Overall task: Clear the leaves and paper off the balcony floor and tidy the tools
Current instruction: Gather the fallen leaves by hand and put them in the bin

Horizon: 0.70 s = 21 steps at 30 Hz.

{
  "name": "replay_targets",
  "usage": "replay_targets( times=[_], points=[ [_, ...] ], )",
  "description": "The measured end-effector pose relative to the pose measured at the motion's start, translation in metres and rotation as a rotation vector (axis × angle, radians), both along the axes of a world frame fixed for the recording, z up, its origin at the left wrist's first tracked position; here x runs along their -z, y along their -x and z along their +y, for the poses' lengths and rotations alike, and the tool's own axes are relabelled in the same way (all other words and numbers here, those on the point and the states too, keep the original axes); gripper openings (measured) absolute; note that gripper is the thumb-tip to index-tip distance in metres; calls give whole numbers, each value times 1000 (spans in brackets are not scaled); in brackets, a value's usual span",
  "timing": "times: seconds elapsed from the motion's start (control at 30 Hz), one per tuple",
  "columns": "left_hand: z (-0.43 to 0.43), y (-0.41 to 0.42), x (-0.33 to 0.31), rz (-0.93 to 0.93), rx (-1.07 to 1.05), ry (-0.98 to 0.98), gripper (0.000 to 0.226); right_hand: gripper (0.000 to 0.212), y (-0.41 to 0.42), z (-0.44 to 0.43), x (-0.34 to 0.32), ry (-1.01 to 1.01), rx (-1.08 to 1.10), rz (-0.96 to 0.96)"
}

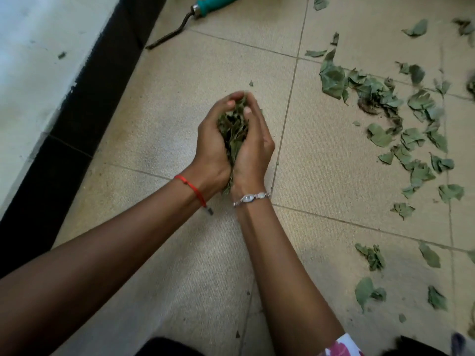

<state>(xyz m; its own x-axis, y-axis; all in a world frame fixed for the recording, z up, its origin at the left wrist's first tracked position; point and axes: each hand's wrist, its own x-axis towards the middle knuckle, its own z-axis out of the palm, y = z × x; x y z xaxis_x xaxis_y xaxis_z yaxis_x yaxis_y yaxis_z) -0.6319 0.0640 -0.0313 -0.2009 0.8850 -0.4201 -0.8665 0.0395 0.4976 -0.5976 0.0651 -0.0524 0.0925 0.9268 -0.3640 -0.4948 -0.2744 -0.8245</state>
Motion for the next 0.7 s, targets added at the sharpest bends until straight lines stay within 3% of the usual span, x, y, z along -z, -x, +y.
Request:
replay_targets(
  times=[0.27,0.43,0.7],
  points=[
    [20,-30,-130,-128,-35,-67,22,25,-33,22,-138,-23,-17,-60],
    [24,-48,-293,-164,-41,-20,25,24,-48,28,-294,-43,-19,-28],
    [33,-76,-610,-187,-12,20,24,19,-74,41,-610,-47,-22,-12]
  ],
)
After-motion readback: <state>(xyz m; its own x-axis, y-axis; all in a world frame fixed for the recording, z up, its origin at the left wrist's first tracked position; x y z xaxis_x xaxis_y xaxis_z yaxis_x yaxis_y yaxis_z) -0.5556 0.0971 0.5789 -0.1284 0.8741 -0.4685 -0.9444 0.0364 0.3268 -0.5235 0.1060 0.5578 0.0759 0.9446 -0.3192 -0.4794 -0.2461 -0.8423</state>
